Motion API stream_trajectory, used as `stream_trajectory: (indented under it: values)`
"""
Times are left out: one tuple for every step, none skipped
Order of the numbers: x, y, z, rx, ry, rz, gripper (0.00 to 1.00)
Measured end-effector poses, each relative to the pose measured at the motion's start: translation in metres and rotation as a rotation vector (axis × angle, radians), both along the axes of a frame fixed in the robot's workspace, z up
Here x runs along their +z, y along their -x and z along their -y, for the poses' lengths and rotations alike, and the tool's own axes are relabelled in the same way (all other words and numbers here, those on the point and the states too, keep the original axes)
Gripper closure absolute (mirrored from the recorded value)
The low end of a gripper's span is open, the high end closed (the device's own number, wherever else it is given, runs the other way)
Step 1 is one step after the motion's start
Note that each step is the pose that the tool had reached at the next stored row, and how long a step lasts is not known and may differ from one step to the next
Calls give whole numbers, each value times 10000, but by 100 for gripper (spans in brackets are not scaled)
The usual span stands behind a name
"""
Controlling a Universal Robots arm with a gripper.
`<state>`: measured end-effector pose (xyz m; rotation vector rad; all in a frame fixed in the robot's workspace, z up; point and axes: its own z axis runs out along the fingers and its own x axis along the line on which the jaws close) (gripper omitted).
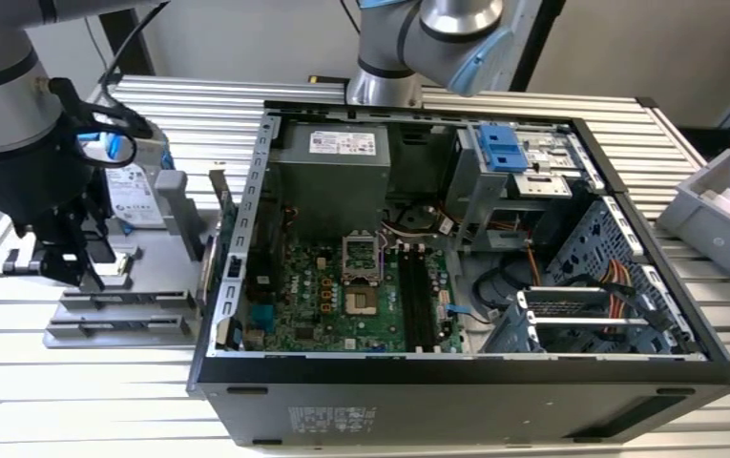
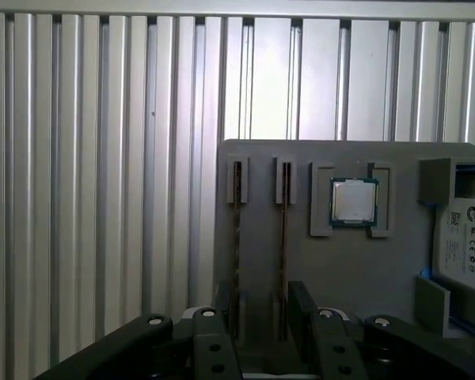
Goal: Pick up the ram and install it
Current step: 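Pick up the ram and move it above insertion slot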
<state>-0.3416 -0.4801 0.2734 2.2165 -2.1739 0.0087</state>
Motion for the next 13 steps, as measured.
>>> stream_trajectory:
  values:
    - [-6,0,3,0,0,0,0]
    - [-13,0,6,0,0,-1,0]
    - [-20,0,9,0,-2,1,0]
    - [-28,0,10,0,-2,1,0]
    - [-36,0,12,0,-2,1,0]
    - [-43,0,16,0,-1,-1,0]
    - [-50,0,19,1,0,-2,0]
    - [-57,0,23,1,0,-2,0]
    - [-65,0,26,0,-1,-2,0]
    - [-72,0,30,0,-1,-2,0]
    - [-80,-1,34,0,-2,-1,0]
    - [-87,-1,38,1,-2,-1,0]
    - [-95,0,42,1,-1,-2,0]
